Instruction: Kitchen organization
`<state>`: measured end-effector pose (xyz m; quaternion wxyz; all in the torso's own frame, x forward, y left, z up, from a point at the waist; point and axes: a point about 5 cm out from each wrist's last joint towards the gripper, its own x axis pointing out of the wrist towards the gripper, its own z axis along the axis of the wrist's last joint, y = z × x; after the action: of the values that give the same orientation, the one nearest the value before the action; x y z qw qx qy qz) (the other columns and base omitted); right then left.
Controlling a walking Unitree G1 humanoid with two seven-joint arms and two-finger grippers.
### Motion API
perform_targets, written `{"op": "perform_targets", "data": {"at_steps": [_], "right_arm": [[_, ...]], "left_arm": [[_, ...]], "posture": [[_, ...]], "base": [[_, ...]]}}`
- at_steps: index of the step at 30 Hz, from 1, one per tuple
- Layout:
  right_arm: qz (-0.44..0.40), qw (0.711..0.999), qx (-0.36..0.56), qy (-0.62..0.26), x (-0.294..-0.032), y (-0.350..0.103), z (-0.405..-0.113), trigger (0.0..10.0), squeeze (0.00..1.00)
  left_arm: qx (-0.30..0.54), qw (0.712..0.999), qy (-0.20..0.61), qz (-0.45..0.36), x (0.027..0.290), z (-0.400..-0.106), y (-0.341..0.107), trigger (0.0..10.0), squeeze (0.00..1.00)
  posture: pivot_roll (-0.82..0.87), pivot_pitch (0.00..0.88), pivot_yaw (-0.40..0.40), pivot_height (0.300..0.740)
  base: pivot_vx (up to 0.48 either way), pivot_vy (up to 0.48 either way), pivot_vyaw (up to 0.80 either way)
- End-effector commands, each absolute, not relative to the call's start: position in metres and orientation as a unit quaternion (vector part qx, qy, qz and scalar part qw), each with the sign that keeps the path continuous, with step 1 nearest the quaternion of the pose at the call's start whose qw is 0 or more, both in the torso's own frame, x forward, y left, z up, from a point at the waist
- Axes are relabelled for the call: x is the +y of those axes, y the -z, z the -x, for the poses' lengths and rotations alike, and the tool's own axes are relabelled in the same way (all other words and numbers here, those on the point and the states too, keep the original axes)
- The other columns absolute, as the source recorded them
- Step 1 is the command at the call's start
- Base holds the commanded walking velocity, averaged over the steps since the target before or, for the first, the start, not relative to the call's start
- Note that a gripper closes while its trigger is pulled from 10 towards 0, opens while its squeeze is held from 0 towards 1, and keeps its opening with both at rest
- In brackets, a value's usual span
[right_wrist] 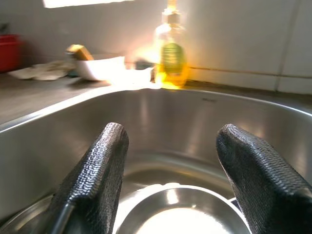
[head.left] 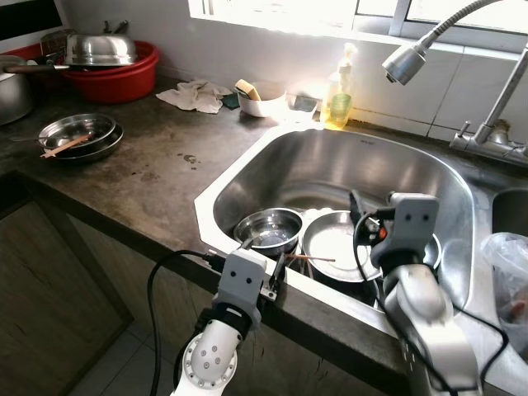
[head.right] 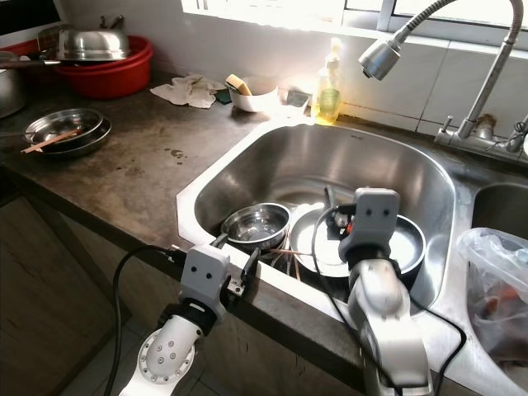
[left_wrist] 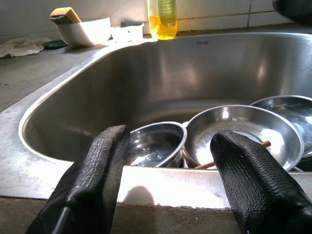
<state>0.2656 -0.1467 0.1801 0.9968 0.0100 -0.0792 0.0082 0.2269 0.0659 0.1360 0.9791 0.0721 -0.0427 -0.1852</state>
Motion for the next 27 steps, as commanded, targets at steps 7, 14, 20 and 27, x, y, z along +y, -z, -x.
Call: {"op": "perform_targets", "data": {"at_steps": [7, 14, 20, 27], "right_arm": [[0.018, 0.995, -0.086, -0.038, -0.138, -0.179, -0.251, 10.0, 0.0], [0.028, 0.995, -0.088, -0.039, -0.136, -0.179, -0.253, 10.0, 0.0], [0.032, 0.995, -0.088, -0.038, -0.135, -0.179, -0.255, 10.0, 0.0], [0.033, 0.995, -0.087, -0.038, -0.134, -0.179, -0.256, 10.0, 0.0]], "left_arm": [[-0.044, 0.98, 0.181, -0.074, 0.07, -0.233, -0.132, 10.0, 0.0], [-0.043, 0.979, 0.183, -0.076, 0.069, -0.235, -0.129, 10.0, 0.0], [-0.045, 0.979, 0.182, -0.077, 0.07, -0.235, -0.128, 10.0, 0.0], [-0.041, 0.979, 0.183, -0.08, 0.071, -0.234, -0.125, 10.0, 0.0]], "posture": [[0.17, 0.018, -0.028, 0.74], [0.17, 0.013, -0.031, 0.74], [0.17, 0.012, -0.032, 0.74], [0.17, 0.016, -0.032, 0.74]], "base": [[0.0, 0.0, 0.0], [0.0, 0.0, 0.0], [0.0, 0.334, 0.0], [0.0, 0.376, 0.0]]}}
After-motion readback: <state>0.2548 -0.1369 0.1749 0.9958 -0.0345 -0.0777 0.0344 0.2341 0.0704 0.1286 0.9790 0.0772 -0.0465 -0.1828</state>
